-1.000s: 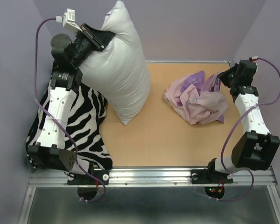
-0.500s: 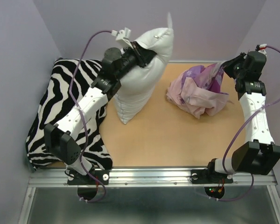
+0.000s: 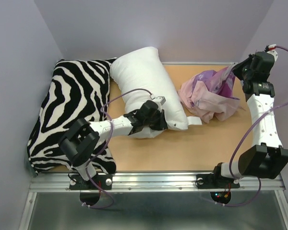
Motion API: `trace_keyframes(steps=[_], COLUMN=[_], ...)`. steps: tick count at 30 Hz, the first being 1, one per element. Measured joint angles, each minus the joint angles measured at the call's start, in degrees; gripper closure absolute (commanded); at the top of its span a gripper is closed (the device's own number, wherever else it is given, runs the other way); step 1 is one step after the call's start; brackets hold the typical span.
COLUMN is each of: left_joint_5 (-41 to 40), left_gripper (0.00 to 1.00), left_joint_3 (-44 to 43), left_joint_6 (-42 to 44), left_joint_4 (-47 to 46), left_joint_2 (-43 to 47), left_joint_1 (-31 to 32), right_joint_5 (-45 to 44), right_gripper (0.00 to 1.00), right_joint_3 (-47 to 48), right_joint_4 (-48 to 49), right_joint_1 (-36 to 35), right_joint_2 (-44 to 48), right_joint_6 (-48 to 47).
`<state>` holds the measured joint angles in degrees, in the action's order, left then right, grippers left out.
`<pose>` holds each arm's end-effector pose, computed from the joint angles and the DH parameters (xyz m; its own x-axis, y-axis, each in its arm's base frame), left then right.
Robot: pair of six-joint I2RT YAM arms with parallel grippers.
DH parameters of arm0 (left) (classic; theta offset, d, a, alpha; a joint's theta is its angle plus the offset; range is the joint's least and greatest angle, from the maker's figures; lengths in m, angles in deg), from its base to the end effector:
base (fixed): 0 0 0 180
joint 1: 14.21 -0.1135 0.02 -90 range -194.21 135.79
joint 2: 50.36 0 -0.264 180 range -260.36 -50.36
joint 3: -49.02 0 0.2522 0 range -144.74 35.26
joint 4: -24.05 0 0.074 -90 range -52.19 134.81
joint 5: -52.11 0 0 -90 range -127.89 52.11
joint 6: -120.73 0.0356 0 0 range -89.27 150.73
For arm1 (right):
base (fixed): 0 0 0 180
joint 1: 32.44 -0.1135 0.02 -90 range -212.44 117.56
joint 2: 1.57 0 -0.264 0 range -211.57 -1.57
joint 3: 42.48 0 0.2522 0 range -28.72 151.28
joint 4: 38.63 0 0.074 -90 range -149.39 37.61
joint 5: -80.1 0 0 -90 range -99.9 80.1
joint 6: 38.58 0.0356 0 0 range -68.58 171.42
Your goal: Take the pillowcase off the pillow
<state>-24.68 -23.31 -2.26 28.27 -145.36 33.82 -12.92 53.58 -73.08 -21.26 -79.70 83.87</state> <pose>0.2431 -0.2825 0.2301 -0.7220 0.0101 -0.6918 0.5568 0.6021 -0.5723 0.3044 -0.0621 0.4183 -0.1049 0.5669 -0.8171 0.3549 0.7888 0.5018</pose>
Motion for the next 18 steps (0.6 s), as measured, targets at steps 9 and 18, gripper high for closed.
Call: trace_keyframes(steps=[9,18], left_joint_5=[-8.8,-12.6], left_gripper=[0.50,0.45], left_joint_3=[6.2,5.5], left_joint_6=[-2.6,-3.0], left_joint_4=[-2.6,2.6], left_joint_2=[4.9,15.5], left_joint_1=[10.1,16.6], right_joint_5=[0.0,-3.2], right_gripper=[0.37,0.00], right_joint_3=[-0.9,-5.4], right_joint_4=[0.5,-2.2], right_joint_1=[0.0,0.0], right_joint_2=[-5.5,-6.6], right_joint_6=[-1.1,-3.6])
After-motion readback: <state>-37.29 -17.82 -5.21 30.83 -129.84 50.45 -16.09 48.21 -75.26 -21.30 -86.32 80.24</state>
